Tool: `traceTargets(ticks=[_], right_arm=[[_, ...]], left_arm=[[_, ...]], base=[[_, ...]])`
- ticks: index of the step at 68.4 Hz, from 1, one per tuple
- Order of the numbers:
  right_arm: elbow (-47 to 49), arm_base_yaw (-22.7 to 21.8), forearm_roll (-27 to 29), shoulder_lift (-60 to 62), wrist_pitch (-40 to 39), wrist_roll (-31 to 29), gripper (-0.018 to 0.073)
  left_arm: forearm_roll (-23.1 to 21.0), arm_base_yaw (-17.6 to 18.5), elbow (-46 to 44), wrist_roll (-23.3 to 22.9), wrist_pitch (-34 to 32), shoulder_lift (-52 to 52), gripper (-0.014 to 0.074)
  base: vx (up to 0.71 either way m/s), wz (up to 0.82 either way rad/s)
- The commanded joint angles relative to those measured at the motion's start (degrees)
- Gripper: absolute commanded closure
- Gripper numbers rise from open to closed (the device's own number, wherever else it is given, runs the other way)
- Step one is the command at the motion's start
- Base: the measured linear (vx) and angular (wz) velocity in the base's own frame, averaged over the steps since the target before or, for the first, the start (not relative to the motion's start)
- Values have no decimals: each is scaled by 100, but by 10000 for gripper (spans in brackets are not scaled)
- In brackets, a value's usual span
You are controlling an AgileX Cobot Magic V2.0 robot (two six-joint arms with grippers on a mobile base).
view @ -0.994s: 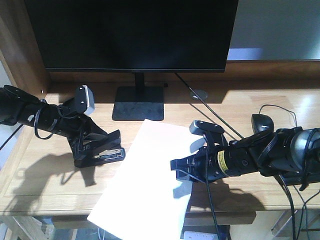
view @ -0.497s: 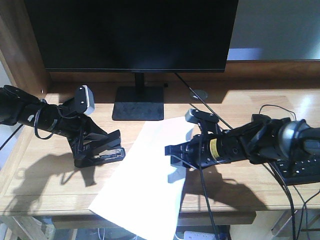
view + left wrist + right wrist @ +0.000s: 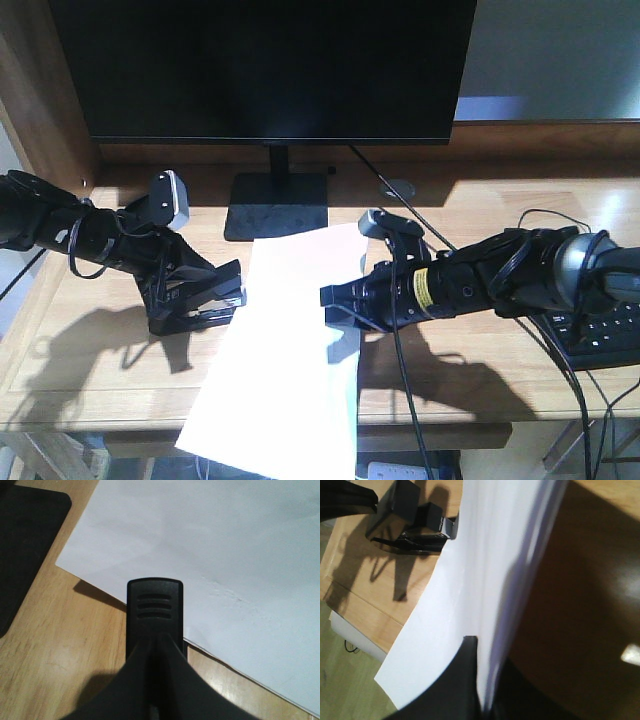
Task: Grab stapler and paper to desk for stapling
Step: 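Lay the white paper flat under the stapler and open the right gripper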
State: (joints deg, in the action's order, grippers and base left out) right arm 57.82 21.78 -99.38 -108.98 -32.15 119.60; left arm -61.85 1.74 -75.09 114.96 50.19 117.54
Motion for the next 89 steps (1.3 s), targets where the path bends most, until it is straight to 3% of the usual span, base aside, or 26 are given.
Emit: traceTargets(ticks=[1, 74, 89], right_arm=[[149, -32, 168, 334, -40, -82, 564], [1577, -19, 486, -981, -237, -57, 563], [1691, -19, 513, -1025, -169, -57, 528]], left_arm=[[-287, 33, -129, -68, 152, -304, 603], [-287, 33, -129, -68, 167, -304, 603], [-287, 33, -129, -68, 167, -304, 603]], base=[[0, 0], [0, 0], [0, 0]])
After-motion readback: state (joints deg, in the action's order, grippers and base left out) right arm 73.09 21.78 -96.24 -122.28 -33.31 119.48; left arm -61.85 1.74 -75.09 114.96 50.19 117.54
